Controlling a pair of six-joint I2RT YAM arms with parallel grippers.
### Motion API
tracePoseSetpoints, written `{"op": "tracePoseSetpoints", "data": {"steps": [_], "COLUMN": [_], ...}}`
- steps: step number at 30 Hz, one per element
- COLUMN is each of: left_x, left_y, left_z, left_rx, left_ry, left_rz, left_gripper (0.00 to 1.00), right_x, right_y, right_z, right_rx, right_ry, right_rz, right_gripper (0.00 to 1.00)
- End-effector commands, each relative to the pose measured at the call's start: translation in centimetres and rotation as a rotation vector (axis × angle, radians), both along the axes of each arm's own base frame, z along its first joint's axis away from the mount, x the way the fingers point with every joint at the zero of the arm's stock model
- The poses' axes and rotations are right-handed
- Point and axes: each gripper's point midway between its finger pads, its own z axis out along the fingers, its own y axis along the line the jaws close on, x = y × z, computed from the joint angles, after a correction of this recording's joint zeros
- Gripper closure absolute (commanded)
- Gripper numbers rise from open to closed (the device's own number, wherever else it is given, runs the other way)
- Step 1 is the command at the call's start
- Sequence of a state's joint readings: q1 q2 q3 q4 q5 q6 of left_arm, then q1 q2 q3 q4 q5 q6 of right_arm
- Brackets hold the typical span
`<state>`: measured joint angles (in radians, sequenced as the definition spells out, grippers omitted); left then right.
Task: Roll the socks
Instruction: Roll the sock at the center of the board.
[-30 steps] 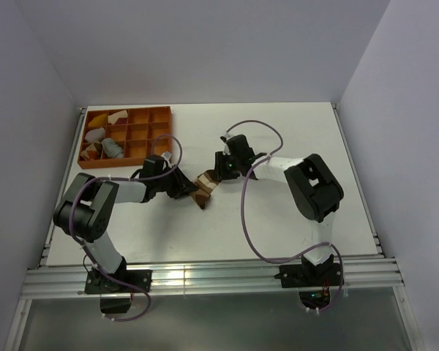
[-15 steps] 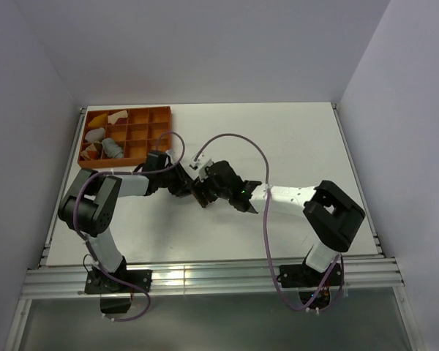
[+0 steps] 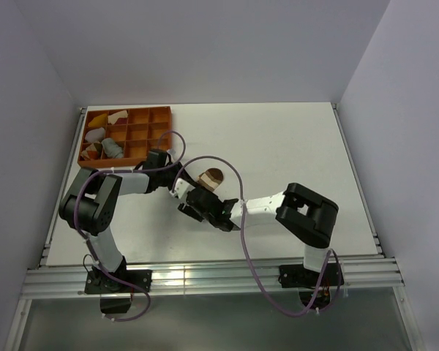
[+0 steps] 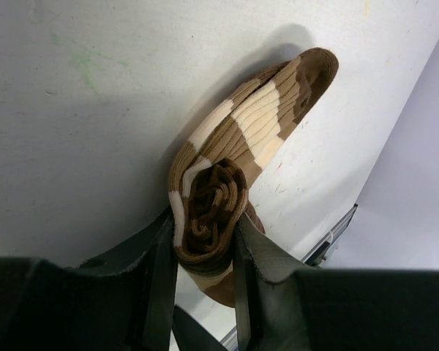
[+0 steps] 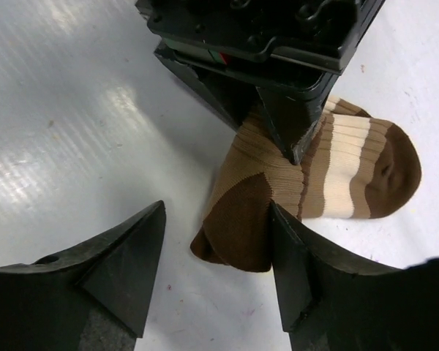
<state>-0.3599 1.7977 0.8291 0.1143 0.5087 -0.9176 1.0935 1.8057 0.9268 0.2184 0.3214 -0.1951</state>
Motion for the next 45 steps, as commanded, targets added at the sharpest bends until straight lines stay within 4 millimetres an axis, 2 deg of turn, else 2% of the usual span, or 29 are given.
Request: {"op": "tracePoseSetpoints", "data": {"steps": [1, 8, 12, 13, 15, 16, 17, 18, 19, 23, 25, 27, 28, 31, 33, 34, 36, 37, 38, 45], "left_x": [-3.3, -3.5, -3.6, -3.6, -3.5, -3.4, -3.0, -2.6, -2.7, -1.7, -0.5, -0.1, 1.1, 2.8, 3.8, 4.7, 5.2, 5.9, 5.9, 6.1], "left_y": [2.2, 1.8, 1.6, 1.6, 1.8, 1.9, 1.8, 2.2, 2.5, 3.6, 4.3, 5.2, 5.5, 6.2, 6.7, 6.6, 6.3, 5.9, 5.6, 3.1], "left_z": [-4.8, -4.6, -4.1, -4.0, -3.7, -3.5, -3.3, -2.9, -2.9, -2.0, -1.2, -0.9, -0.2, 0.6, 0.3, 0.8, 0.2, 0.6, 0.2, 0.5], "left_rx": [0.148, 0.124, 0.096, 0.093, 0.087, 0.088, 0.079, 0.082, 0.086, 0.102, 0.125, 0.161, 0.192, 0.242, 0.26, 0.254, 0.254, 0.247, 0.234, 0.137], "left_ry": [0.15, 0.157, 0.154, 0.156, 0.15, 0.145, 0.12, 0.103, 0.1, 0.058, 0.022, 0.028, -0.007, -0.045, -0.044, -0.066, -0.056, -0.078, -0.068, -0.109], "left_rz": [-0.01, -0.025, -0.032, -0.031, -0.023, -0.019, -0.013, 0.003, 0.013, 0.06, 0.083, 0.1, 0.111, 0.128, 0.143, 0.137, 0.116, 0.101, 0.083, -0.033], "left_gripper": [1.0, 1.0, 0.99, 0.98, 0.85, 0.8, 0.69, 0.64, 0.55, 0.42, 0.42, 0.44, 0.45, 0.45, 0.45, 0.46, 0.46, 0.47, 0.47, 0.49], "right_x": [1.3, 1.9, 1.3, 1.2, 0.2, 0.6, 0.4, 0.4, 0.4, 1.1, 1.5, 1.4, 1.6, 1.5, 1.5, 1.5, 1.6, 1.7, 1.8, 1.5], "right_y": [0.8, -0.2, 0.1, 0.3, 0.8, 0.6, 0.4, 0.4, 0.2, -0.7, -0.9, -0.8, -0.7, -0.8, -0.8, -0.7, -0.6, -0.6, -0.5, -0.6], "right_z": [0.7, -2.6, -2.4, -2.1, -2.3, -1.8, -1.9, -1.7, -1.7, -1.3, -1.3, -1.5, -1.5, -1.8, -1.8, -1.8, -1.7, -1.6, -1.6, -1.8], "right_rx": [-0.009, -0.115, -0.088, -0.074, -0.047, -0.03, -0.028, -0.016, 0.004, 0.018, 0.005, -0.001, 0.001, -0.005, -0.005, -0.004, -0.003, -0.002, -0.002, -0.014], "right_ry": [-0.091, -0.105, -0.067, -0.05, 0.029, 0.053, 0.094, 0.119, 0.17, 0.254, 0.25, 0.255, 0.254, 0.259, 0.259, 0.258, 0.254, 0.253, 0.251, 0.268], "right_rz": [-0.041, -0.076, -0.029, -0.016, 0.042, 0.043, 0.058, 0.071, 0.094, 0.109, 0.103, 0.109, 0.107, 0.11, 0.109, 0.109, 0.111, 0.109, 0.11, 0.118], "right_gripper": [0.36, 0.48, 0.77, 0.81, 0.91, 0.93, 0.94, 0.95, 0.96, 0.99, 1.0, 1.0, 1.0, 1.0, 1.0, 1.0, 1.0, 1.0, 1.0, 1.0]}}
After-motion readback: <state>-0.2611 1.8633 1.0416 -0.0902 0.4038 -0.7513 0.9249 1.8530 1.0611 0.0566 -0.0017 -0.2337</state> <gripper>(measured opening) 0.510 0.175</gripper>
